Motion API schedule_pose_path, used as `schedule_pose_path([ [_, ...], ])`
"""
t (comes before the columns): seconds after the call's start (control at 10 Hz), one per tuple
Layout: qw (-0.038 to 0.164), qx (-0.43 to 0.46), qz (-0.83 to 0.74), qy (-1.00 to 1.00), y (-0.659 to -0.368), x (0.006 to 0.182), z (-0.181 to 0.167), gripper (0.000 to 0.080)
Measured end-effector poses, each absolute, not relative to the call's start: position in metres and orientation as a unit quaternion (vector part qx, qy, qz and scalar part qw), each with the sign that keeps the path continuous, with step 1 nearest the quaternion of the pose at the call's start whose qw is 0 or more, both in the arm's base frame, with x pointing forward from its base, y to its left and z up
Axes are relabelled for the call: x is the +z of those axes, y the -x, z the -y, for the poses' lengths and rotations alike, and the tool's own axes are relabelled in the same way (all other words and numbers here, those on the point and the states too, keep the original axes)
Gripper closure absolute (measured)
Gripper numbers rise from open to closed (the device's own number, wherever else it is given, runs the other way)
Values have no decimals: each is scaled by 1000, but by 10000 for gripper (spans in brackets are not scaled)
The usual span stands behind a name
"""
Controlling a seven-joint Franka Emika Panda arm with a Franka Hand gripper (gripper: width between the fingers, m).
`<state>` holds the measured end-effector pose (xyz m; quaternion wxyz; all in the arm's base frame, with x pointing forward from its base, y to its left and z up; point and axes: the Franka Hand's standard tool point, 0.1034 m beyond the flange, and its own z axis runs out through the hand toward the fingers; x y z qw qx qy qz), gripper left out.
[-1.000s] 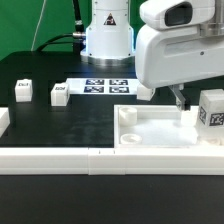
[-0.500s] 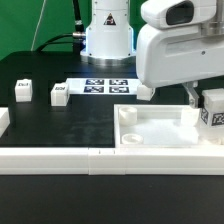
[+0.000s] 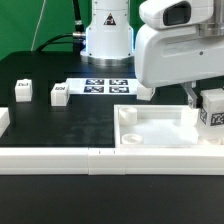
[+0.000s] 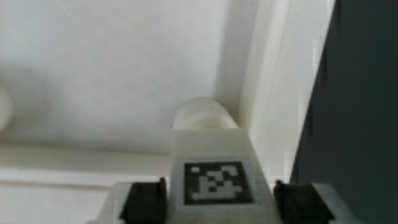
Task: Assemble one leg
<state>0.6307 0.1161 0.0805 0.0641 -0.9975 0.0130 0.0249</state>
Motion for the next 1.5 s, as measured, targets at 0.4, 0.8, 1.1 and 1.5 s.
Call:
schedule_pose_path([
  [0.4,70,23,-292,954,-629,80,-121,508],
  [0.8,68,40,-496,865,-627,79,-132,507],
  [1.1,71,51,-574,814,-628,79,-136,484],
  [1.5,77,40,-467,880,-631,79,-125,183],
])
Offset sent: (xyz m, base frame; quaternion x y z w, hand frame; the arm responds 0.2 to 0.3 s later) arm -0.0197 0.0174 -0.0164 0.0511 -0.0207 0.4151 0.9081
